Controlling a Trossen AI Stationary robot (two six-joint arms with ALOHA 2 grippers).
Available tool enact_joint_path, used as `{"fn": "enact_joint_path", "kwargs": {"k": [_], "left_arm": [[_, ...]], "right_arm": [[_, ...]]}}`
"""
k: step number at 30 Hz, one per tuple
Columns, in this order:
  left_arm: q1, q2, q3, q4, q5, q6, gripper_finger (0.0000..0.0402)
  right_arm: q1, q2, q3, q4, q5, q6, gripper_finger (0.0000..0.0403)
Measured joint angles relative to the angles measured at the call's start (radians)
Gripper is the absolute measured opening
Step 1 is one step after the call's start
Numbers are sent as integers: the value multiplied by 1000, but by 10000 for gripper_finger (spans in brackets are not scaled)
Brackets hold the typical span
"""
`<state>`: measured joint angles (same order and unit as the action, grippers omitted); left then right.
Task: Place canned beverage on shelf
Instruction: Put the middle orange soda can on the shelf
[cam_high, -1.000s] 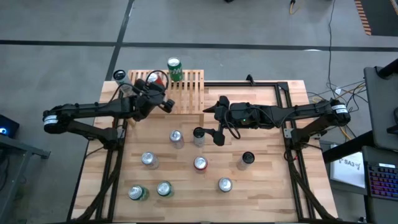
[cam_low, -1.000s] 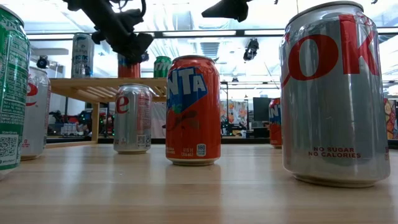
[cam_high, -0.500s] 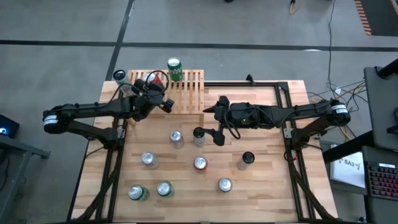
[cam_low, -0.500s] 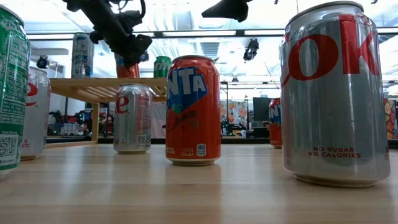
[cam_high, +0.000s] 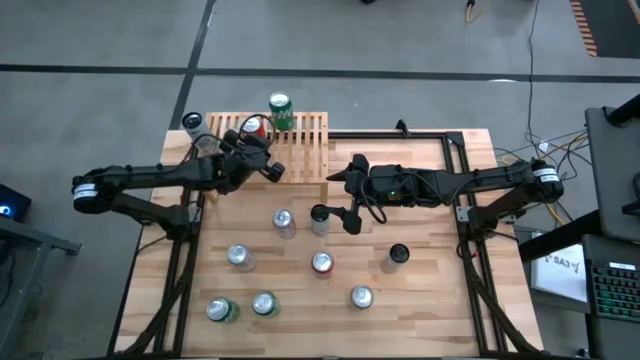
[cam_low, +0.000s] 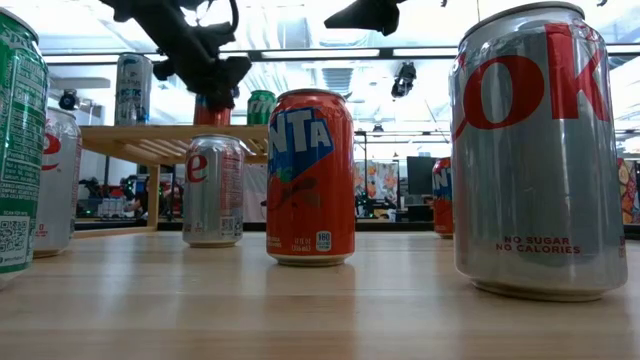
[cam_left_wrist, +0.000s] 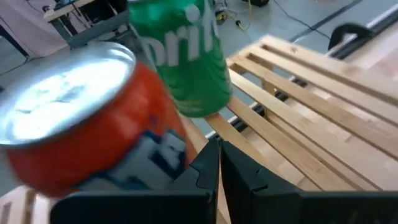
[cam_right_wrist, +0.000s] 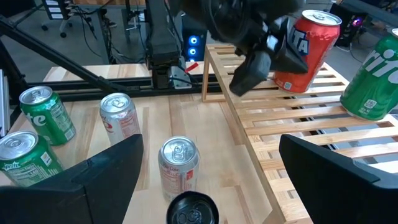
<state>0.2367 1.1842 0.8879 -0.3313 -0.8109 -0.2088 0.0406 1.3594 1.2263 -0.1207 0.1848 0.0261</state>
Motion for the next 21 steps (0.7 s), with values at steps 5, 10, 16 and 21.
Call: {"fn": "enact_joint_path", "kwargs": {"k": [5,10,16,21], "left_arm": [[0,60,0,2,14,-44,0],[0,118,0,10,-45,-53,0],[0,148,12,10,-71,-59,0],[0,146,15,7,-77,-55,0]], "right_arm": [[0,0,0,-1,0,0,364],[0,0,0,-1,0,0,364],[0,0,0,-2,0,0,364],[0,0,0,-2,0,0,364]]}}
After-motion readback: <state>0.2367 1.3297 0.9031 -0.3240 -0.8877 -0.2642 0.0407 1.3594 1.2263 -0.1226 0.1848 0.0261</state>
